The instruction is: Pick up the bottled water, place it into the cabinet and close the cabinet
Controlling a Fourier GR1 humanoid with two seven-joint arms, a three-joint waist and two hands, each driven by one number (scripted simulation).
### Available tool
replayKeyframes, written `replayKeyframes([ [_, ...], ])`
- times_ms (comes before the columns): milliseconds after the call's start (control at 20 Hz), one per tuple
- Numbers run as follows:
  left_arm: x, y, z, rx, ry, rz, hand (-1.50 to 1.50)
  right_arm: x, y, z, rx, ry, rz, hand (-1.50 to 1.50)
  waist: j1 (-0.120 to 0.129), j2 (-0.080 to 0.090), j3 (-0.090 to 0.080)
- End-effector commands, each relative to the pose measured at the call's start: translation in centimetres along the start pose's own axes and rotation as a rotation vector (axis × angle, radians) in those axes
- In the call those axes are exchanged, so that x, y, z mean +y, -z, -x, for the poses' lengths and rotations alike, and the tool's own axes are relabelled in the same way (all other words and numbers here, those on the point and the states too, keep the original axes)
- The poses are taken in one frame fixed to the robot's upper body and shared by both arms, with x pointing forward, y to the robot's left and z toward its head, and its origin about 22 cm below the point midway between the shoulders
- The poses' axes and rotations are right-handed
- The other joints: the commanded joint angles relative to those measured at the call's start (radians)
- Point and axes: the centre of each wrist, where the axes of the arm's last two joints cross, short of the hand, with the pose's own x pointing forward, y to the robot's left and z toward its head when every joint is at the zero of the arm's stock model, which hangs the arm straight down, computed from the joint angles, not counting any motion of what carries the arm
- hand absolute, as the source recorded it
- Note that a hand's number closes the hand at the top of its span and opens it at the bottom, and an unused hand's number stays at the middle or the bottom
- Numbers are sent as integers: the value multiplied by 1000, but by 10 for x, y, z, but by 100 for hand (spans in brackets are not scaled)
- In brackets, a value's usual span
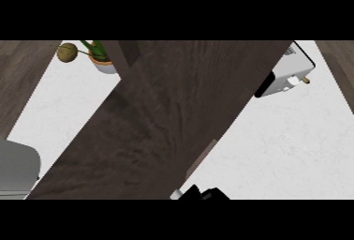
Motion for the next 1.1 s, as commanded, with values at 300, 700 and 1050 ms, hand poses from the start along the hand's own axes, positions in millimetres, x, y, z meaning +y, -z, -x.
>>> replayKeyframes([
  [300, 42, -18, -15, -5, 23, -25, 150, -38, 86, 8, 37, 14, 60, 150, -8, 7, 2],
  [700, 53, -37, -39, -18, 10, -9, 150, -76, 137, 43, 111, -15, 64, 150, 2, 6, 2],
  [1050, 57, -42, -35, 8, 6, -26, 150, -96, 170, 88, 189, -30, 85, 150, 2, 8, 2],
])
